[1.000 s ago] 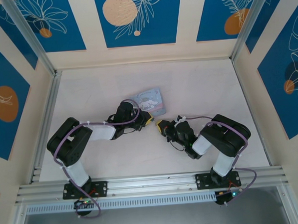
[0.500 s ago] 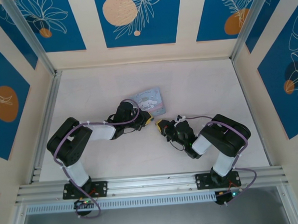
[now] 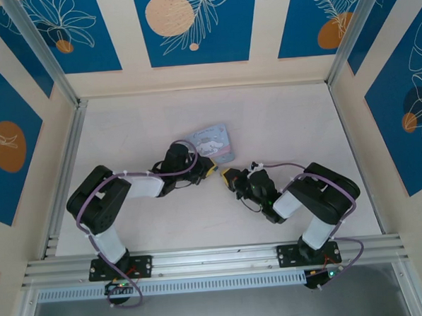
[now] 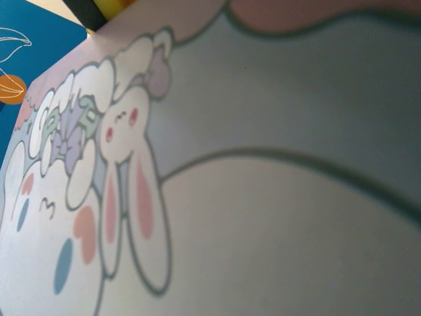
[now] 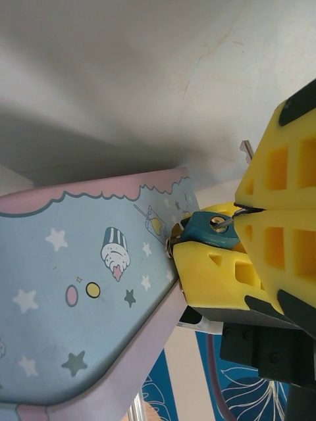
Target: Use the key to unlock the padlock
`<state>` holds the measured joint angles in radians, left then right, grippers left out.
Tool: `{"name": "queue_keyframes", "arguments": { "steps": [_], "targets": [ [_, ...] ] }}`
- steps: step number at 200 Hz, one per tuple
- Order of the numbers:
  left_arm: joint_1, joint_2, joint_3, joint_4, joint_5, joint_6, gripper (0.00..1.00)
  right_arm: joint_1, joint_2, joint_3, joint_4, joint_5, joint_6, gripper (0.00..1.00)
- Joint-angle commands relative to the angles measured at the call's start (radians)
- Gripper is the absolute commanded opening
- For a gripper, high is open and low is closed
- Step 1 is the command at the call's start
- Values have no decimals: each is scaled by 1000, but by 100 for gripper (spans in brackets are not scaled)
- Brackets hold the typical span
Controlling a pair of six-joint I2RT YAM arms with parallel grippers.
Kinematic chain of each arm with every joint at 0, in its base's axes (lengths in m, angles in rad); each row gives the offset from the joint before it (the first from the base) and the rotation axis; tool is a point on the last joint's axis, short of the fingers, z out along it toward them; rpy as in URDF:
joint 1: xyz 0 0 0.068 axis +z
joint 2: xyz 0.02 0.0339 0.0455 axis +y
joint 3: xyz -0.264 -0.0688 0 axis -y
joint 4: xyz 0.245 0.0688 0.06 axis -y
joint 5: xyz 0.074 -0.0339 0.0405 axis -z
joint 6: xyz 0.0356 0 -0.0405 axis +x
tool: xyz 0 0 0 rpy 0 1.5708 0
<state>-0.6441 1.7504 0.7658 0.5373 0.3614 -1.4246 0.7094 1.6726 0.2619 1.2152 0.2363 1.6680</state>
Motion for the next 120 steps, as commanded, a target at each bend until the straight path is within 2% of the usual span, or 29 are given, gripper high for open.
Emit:
{"name": "queue_keyframes", "arguments": {
  "steps": [1,120],
  "targets": [
    [-1,14,16,12,5,10,0,-4,-28,20,-19,24,-30,0],
    [-12,0,24,40,14,-22,0,-7,16,55,8,18,-28,0]
  ]
}}
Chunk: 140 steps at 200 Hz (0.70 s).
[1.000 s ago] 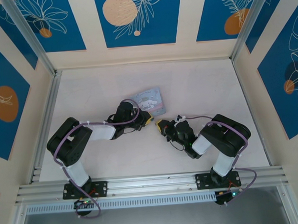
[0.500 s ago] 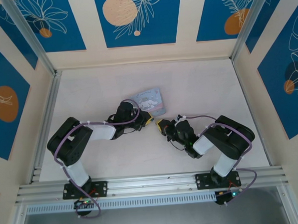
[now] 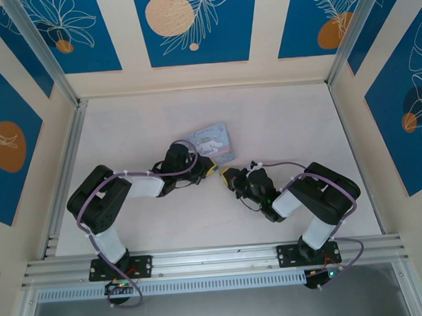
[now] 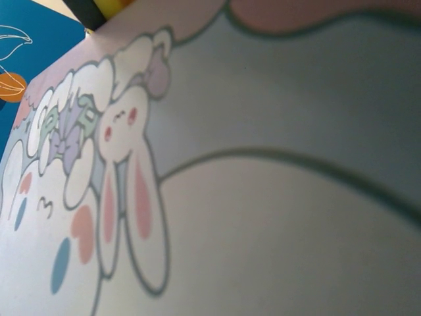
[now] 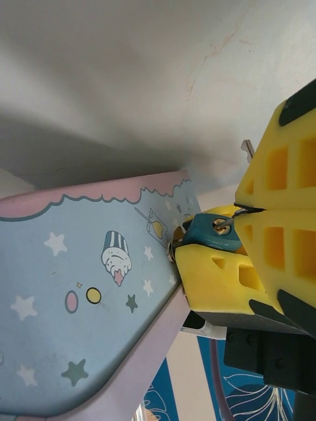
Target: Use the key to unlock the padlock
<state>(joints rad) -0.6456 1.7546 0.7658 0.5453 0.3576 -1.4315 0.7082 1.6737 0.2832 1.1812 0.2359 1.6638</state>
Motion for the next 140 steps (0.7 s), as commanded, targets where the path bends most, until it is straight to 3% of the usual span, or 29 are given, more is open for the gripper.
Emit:
{"name": "queue_keyframes", "arguments": {
  "steps": [1,84,140],
  "targets": [
    [-11,-4,25,33,18,-15,0,-6,15,34,43,19,-24,0],
    [-30,-11,15,108,33,-73,0,-60,115,45,214,-84,-36,0],
    [-37,-34,23,107,29,-76,0,-79,104,83,218,-141,-21,0]
  ]
}}
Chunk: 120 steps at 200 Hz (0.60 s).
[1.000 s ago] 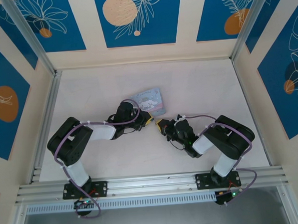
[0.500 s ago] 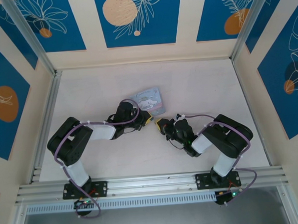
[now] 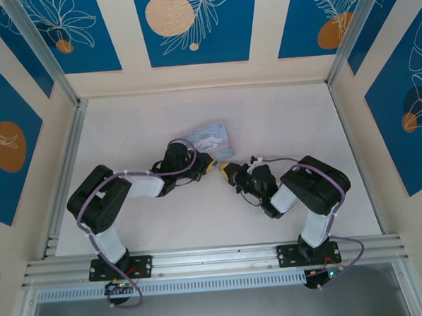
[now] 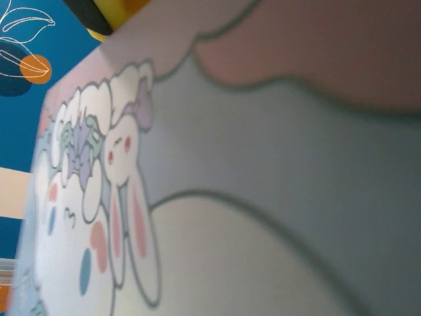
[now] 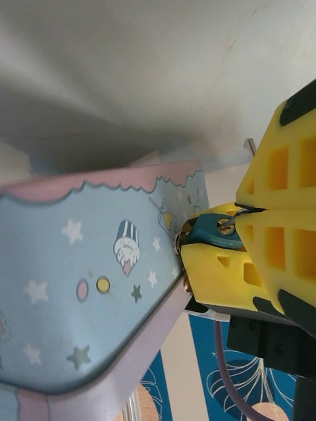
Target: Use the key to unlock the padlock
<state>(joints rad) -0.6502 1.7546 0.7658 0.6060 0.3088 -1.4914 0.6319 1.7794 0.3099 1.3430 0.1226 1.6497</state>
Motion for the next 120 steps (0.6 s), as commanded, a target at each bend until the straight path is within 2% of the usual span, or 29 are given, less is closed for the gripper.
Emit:
{"name": "queue_keyframes", "arguments": {
  "steps": [1,70,120],
  "targets": [
    [-31,-33,23,46,78,-15,0,-3,-2,58,55,-29,-6,0],
    [-47,-11,36,40,72,-8,0,7,12,112,46,-25,50,0],
    [-55,-10,41,-24,51,54,0,40,11,100,50,35,102,0]
  ]
}}
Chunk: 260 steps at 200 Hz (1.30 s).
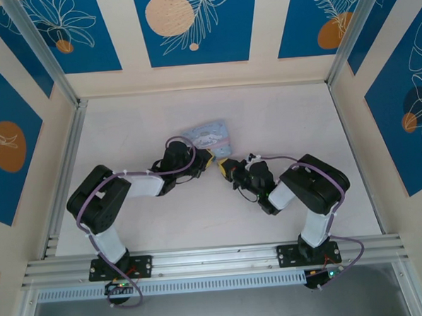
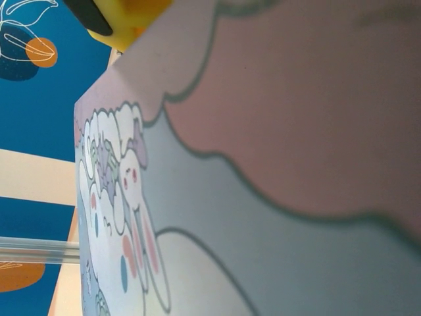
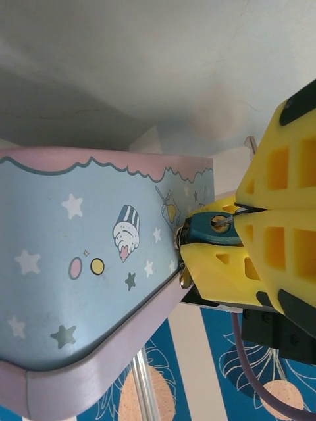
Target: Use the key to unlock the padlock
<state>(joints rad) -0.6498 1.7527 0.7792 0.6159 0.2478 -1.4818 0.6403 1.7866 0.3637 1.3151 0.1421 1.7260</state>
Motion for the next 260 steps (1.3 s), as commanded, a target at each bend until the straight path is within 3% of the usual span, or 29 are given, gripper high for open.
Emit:
{"name": "queue_keyframes", "arguments": {
  "steps": [1,66,113,175,260],
  "targets": [
    [-57,-9,28,-35,112,46,0,32,3,47,77,16,26,0],
    [-63,-18,33,-82,143,92,0,-9,-36,87,-34,-90,-67,0],
    [-64,-34,12,-32,159,61,0,-56,14,105,38,-201,-77,0],
    [-76,5,-14,151,154,-73,0,-36,51,137,84,-189,-69,0],
    [-76,-44,-12,124,166,-60,0,-142,21,138,78,-345,-81,0]
  ]
}}
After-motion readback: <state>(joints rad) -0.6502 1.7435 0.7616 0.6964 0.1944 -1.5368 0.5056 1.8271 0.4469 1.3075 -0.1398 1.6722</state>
